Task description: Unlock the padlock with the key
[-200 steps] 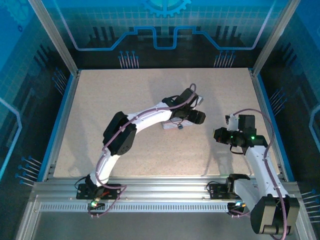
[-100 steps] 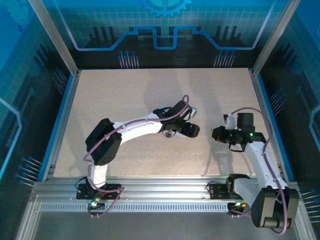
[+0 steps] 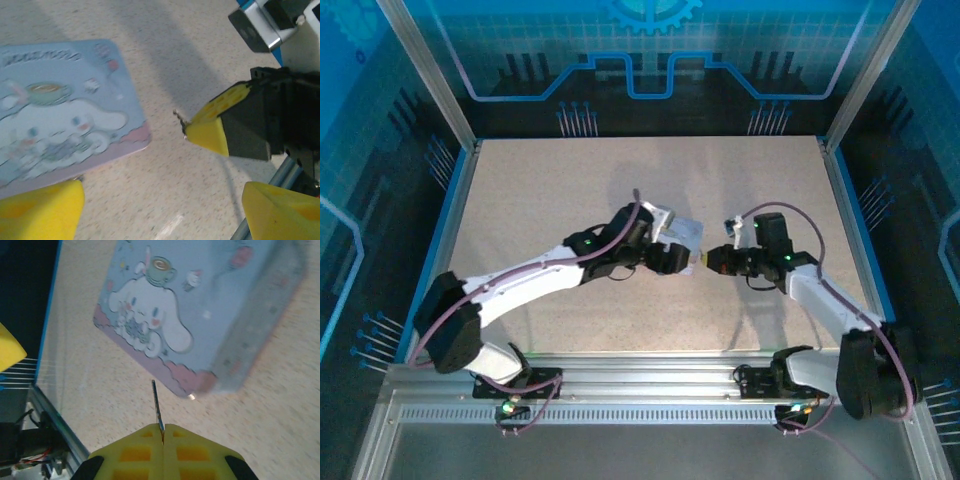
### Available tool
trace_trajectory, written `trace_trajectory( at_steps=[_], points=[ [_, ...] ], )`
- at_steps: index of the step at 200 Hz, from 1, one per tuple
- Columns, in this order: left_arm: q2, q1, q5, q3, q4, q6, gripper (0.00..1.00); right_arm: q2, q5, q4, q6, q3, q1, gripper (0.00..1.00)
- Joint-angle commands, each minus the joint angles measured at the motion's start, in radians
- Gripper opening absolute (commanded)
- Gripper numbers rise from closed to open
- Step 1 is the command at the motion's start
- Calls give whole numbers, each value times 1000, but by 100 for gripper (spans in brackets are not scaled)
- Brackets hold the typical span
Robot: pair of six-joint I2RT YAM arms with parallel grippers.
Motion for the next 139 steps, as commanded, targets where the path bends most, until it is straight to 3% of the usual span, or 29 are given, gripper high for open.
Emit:
trace_trajectory(
  at_steps=[1, 59, 139],
  points=[
    [-82, 48, -1, -128, 71, -56, 85, 93, -65, 236, 90, 50, 44, 0],
    [-110, 77, 42, -336, 244, -92, 86, 298, -48, 373, 105, 132, 102, 0],
    [63, 41, -31, -347, 406, -67, 80, 400, 3, 299, 52, 135, 108, 0]
  ],
)
